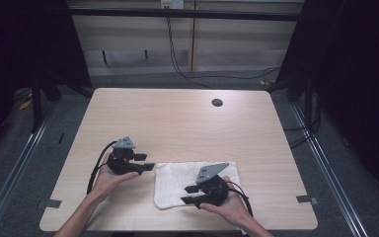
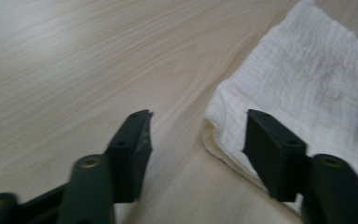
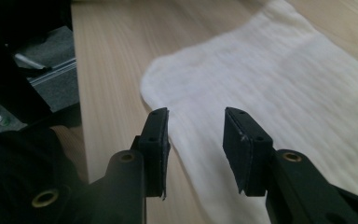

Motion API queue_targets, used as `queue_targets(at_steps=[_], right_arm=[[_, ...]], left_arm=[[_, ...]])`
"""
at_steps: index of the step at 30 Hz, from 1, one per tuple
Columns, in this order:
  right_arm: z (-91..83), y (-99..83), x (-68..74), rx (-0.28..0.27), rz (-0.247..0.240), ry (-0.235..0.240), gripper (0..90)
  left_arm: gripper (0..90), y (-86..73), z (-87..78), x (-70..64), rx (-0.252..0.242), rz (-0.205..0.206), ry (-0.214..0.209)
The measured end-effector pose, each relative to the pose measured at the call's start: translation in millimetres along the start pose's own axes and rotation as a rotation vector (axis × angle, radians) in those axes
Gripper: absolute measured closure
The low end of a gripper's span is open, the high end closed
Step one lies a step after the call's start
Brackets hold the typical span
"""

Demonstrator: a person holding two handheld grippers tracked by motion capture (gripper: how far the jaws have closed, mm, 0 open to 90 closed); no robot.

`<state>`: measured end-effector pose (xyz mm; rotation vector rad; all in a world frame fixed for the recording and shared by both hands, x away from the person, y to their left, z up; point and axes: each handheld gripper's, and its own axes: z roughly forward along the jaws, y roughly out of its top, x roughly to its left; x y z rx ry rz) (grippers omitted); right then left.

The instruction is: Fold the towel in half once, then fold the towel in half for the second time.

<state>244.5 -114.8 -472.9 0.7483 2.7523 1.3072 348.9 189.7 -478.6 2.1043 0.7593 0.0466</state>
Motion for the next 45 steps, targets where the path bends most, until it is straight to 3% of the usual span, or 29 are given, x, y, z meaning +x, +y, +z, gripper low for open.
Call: queue_targets(at_steps=[4, 8, 11, 16, 17, 20, 21, 22, 28, 30, 33, 36, 38, 40, 45], right_arm=[[24.7, 20.0, 6.7, 0.009, -0.021, 0.028, 59.3], [49.3, 32.9, 10.8, 0.051, -0.057, 0.042, 56.3], [62.2, 40.8, 11.2, 0.062, -0.057, 0.054, 53.0], [78.4, 42.8, 13.5, 0.089, -0.071, 0.048, 49.1], [81.4, 40.4, 14.5, 0.106, -0.092, 0.055, 48.0], [83.6, 34.4, 19.8, 0.079, -0.129, 0.034, 49.6], [84.7, 32.8, 23.8, 0.073, -0.178, 0.001, 54.4], [84.8, 32.6, 26.4, 0.074, -0.191, -0.029, 58.0], [84.2, 32.4, 20.8, 0.058, -0.157, -0.066, 80.6], [83.9, 32.1, 19.1, 0.054, -0.134, -0.057, 81.9], [83.2, 32.1, 18.4, 0.055, -0.096, -0.045, 82.7], [82.9, 32.5, 18.8, 0.063, -0.097, -0.037, 82.7], [82.8, 32.9, 18.5, 0.067, -0.113, -0.037, 82.6], [82.7, 32.6, 16.4, 0.063, -0.098, -0.022, 82.6], [82.4, 32.5, 15.0, 0.062, -0.087, -0.01, 82.6]], left_arm=[[33.6, 0.2, -0.5, 3.1, -0.014, -0.004, -0.018], [32.3, -1.6, 3.3, 7.4, -0.002, -0.018, -0.012], [31.8, -2.5, 3.4, 9.8, 0.009, -0.023, -0.004], [32.3, -2.5, -1.6, 8.7, 0.005, -0.016, 0.024], [32.5, -2.5, -1.9, 8.1, 0.011, -0.006, 0.028], [35.1, -2.3, -1.4, 5.3, 0.031, 0.014, 0.022], [34.9, -2.1, -0.8, 3.8, 0.028, 0.009, 0.023], [34.7, -1.7, -0.3, 1.7, 0.028, 0.015, 0.027], [34.4, 0.5, 1.8, -2.5, 0.018, 0.023, 0.037], [35.2, -0.5, 6.5, -3.6, 0.02, 0.011, 0.04], [38.4, -1.3, 14.7, -6.9, 0.038, 0.025, 0.015], [41.9, -2.1, 24.8, -10.4, 0.072, 0.043, 0.013], [43.0, -1.1, 27.4, -11.2, 0.073, 0.043, 0.022], [43.8, 0.7, 27.4, -10.5, 0.079, 0.041, 0.04], [46.4, 3.4, 31.0, -8.6, 0.069, 0.036, 0.018]])
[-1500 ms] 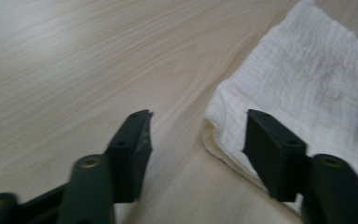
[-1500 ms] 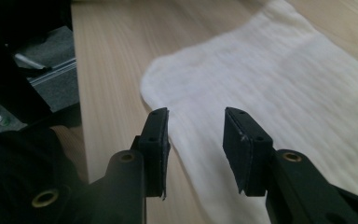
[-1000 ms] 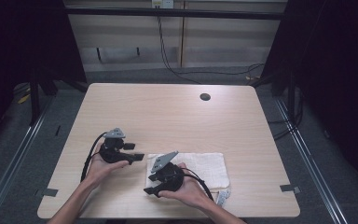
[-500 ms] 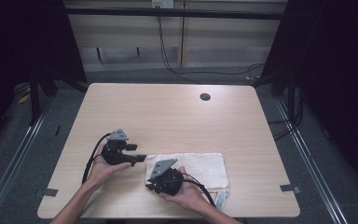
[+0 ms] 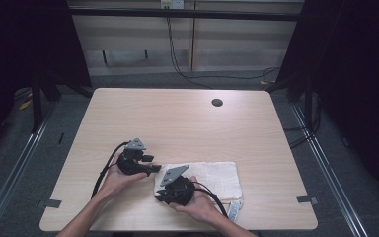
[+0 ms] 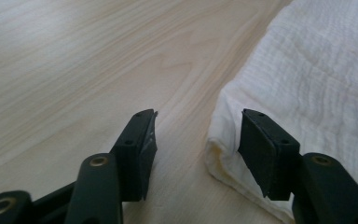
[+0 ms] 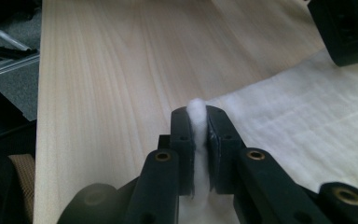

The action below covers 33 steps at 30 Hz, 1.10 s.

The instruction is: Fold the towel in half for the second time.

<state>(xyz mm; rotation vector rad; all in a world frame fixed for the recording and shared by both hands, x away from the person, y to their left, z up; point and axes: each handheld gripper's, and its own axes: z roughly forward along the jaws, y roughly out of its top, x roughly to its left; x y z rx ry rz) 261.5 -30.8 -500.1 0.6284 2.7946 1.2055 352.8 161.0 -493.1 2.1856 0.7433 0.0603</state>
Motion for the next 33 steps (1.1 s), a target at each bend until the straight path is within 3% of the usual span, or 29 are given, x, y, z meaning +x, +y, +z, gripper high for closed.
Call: queue_targets(at_steps=[2, 3, 4, 9, 11, 14, 15, 17, 28, 30, 33], right_arm=[[0.0, -0.2, -1.0, -0.002, -0.003, 0.008, 82.5], [-0.3, -0.2, -1.8, -0.001, -0.004, 0.007, 82.5], [-0.3, -0.2, -2.5, -0.001, 0.013, 0.018, 82.5], [-0.5, -0.2, -2.0, 0.003, -0.001, 0.023, 82.5], [-0.7, 0.2, -2.2, 0.008, -0.003, 0.028, 82.5], [-1.3, 1.0, -4.7, 0.019, 0.015, 0.044, 82.7], [-1.7, 1.1, -4.0, 0.024, 0.009, 0.04, 82.7], [-2.3, 1.8, -2.6, 0.036, 0.008, 0.034, 82.8], [-6.6, 6.7, -2.8, 0.015, 0.025, 0.057, 83.7], [-9.6, 8.8, -0.7, 0.011, 0.017, 0.049, 83.8], [-13.2, 11.4, 0.8, -0.015, 0.017, 0.048, 83.9]], left_arm=[[49.7, -0.5, 4.2, -0.8, 0.02, 0.013, -0.013], [54.3, -0.2, 5.4, -3.4, 0.027, 0.038, -0.023], [54.7, 0.0, 5.8, -4.0, 0.037, 0.042, -0.024], [54.8, -1.4, 9.0, -4.9, 0.047, 0.048, -0.031], [60.2, -1.9, 8.8, -7.3, 0.052, 0.061, -0.034], [76.7, -5.0, 8.0, -8.6, 0.049, 0.078, -0.044], [82.9, -5.9, 8.1, -7.8, 0.045, 0.06, -0.067], [85.4, -7.8, 6.5, -8.4, 0.044, 0.043, -0.067], [86.8, -8.7, -0.8, -4.1, 0.013, -0.018, -0.097], [86.8, -7.9, -4.5, -4.3, -0.011, -0.039, -0.123], [86.8, -5.4, -11.5, -4.9, -0.04, -0.046, -0.129]])
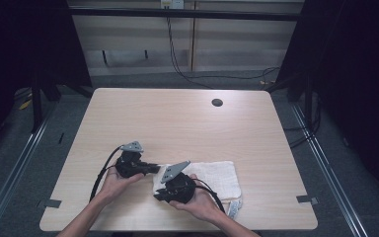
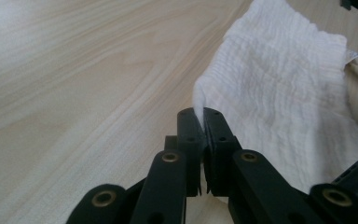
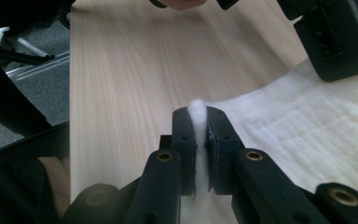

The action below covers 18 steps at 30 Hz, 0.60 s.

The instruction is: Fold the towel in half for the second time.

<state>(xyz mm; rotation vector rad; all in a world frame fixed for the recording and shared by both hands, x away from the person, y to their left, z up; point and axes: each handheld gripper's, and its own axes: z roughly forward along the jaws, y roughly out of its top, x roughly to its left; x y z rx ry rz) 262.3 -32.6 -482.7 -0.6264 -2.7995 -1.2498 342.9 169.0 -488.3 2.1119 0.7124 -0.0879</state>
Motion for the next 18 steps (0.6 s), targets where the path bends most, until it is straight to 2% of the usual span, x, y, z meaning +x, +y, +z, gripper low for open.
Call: queue_targets(at_steps=[3, 5, 7, 12, 14, 16, 18], right_arm=[[-2.1, 3.4, 2.0, 0.0, 0.003, 0.003, 83.9], [-2.7, 6.4, 3.3, -0.005, 0.006, 0.0, 83.9], [-3.6, 9.1, 4.8, -0.025, 0.021, 0.013, 83.9], [-7.1, 22.5, 11.1, -0.068, 0.013, 0.025, 84.0], [-6.4, 30.5, 13.0, -0.094, 0.004, 0.03, 84.0], [-3.2, 37.0, 15.7, -0.08, -0.031, 0.024, 84.0], [-0.2, 42.9, 17.5, -0.067, -0.042, 0.024, 84.1]], left_arm=[[86.7, 1.8, -6.6, 1.2, -0.013, 0.009, -0.008], [86.7, 1.9, -12.0, 2.7, -0.028, -0.004, -0.011], [86.7, 0.8, -17.6, 3.7, -0.032, -0.008, -0.003], [86.7, -2.7, -33.6, 4.0, -0.052, -0.004, 0.013], [86.7, -2.3, -41.3, 5.8, -0.071, -0.01, 0.022], [86.8, -1.3, -48.4, 7.8, -0.081, -0.013, 0.037], [86.8, -1.1, -52.1, 9.0, -0.089, -0.02, 0.037]])
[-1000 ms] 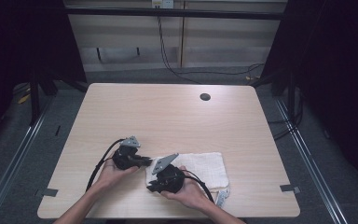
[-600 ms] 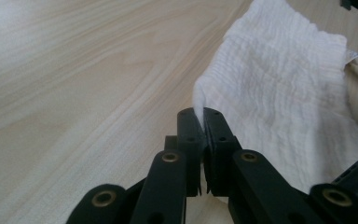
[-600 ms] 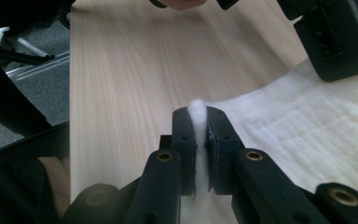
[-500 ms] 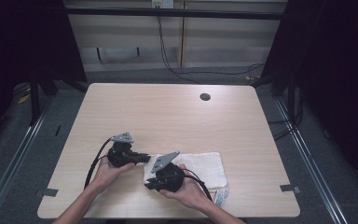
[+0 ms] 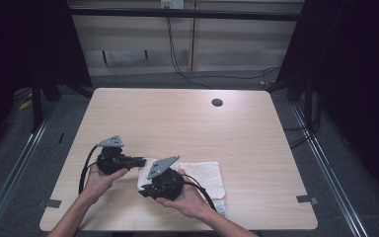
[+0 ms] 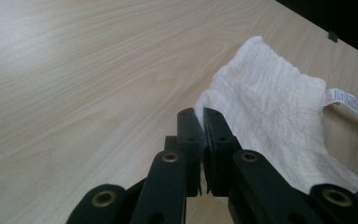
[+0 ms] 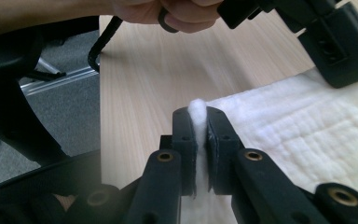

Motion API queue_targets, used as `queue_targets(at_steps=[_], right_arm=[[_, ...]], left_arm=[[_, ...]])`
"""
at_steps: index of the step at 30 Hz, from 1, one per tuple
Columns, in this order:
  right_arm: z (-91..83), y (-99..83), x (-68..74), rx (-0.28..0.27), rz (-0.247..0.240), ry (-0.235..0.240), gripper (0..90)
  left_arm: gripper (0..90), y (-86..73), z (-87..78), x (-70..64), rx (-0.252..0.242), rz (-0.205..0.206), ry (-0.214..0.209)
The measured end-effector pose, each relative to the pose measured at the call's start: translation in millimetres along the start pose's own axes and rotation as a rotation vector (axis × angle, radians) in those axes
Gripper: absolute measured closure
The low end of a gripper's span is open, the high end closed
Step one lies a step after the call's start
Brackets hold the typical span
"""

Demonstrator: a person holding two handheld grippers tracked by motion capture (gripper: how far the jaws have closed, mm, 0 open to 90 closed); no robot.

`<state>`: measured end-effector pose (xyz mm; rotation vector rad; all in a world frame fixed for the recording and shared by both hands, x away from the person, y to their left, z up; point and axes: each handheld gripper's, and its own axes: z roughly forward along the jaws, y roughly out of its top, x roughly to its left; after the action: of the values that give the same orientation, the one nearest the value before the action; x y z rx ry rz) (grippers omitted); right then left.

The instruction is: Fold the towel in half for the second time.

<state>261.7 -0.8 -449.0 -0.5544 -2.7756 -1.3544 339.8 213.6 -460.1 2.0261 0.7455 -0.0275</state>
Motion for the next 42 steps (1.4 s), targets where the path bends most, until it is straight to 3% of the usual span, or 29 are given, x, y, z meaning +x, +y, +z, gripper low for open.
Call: queue_targets(at_steps=[18, 23, 27, 29, 33, 36, 39, 42], right_arm=[[13.5, 35.9, -1.9, -0.082, 0.01, 0.002, 84.2], [21.2, 44.0, -2.2, -0.096, 0.024, 0.013, 84.2], [25.0, 48.5, -1.6, -0.116, 0.037, 0.044, 84.2], [27.1, 52.4, -0.1, -0.114, 0.018, 0.038, 84.2], [27.5, 56.9, -0.4, -0.143, 0.035, 0.044, 84.2], [24.8, 57.2, 0.8, -0.152, 0.027, 0.04, 84.2], [19.7, 52.9, 2.6, -0.16, 0.026, 0.029, 84.2], [12.4, 50.3, 2.5, -0.159, 0.023, 0.021, 84.2]], left_arm=[[86.9, -2.3, -20.3, 13.4, -0.014, 0.001, 0.071], [86.9, -3.0, -27.9, 18.6, -0.043, -0.03, 0.065], [86.9, -0.4, -36.1, 17.2, -0.059, -0.033, 0.063], [86.9, 2.4, -40.0, 16.2, -0.063, -0.02, 0.079], [86.9, 5.0, -45.1, 15.5, -0.071, -0.02, 0.093], [86.9, 5.9, -44.1, 11.9, -0.059, 0.001, 0.105], [86.9, 7.5, -39.3, 10.0, -0.06, -0.01, 0.088], [86.9, 12.5, -35.5, 4.0, -0.053, 0.017, 0.084]])
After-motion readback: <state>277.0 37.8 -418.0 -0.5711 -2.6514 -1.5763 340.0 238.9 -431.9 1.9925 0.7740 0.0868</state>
